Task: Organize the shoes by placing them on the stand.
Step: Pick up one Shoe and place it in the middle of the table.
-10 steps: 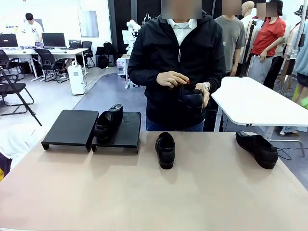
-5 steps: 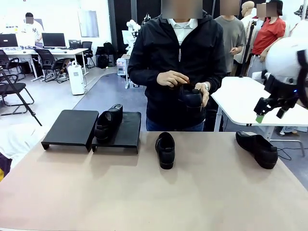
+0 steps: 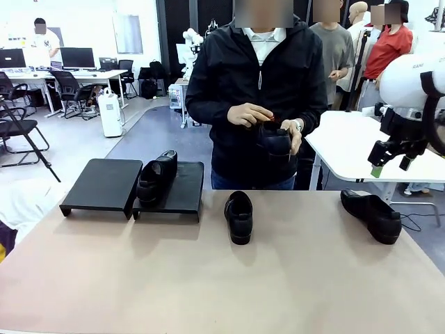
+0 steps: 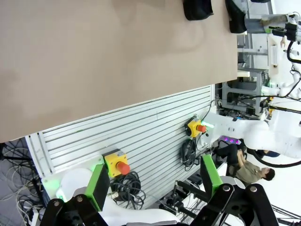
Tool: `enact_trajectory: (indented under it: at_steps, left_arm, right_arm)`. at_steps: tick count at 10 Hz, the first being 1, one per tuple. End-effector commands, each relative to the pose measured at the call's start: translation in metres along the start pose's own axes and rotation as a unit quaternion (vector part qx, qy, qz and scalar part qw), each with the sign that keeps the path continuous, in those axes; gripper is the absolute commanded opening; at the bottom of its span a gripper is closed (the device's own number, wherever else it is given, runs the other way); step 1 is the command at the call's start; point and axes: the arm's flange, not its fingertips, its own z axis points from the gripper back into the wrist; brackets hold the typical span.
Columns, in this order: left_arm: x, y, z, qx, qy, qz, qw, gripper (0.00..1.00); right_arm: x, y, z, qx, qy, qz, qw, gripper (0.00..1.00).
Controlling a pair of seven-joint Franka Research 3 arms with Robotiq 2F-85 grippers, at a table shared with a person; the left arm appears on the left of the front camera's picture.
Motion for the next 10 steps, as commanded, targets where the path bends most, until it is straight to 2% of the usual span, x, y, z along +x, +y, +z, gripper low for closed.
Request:
enact_trajectory:
  at_steps: [1,3,6,10]
  left_arm:
    - [0.000,-0.001,0.000,-0.006,0.002,0.005,1.000,1.00]
    - [0.000,-0.001,0.000,-0.006,0.002,0.005,1.000,1.00]
    - [0.000,-0.001,0.000,-0.006,0.002,0.005,1.000,1.00]
    - [0.000,-0.001,0.000,-0.006,0.002,0.005,1.000,1.00]
  right_arm:
    - [0.028,-0.023,-0.031,0.002,0.014,0.018,1.000,1.00]
    - [0.049,-0.040,-0.065,0.009,0.037,0.007,0.999,1.00]
    - [0.066,-0.053,-0.092,0.026,0.054,0.001,0.998,1.00]
    - [0.069,-0.049,-0.123,0.066,0.081,-0.004,0.995,1.00]
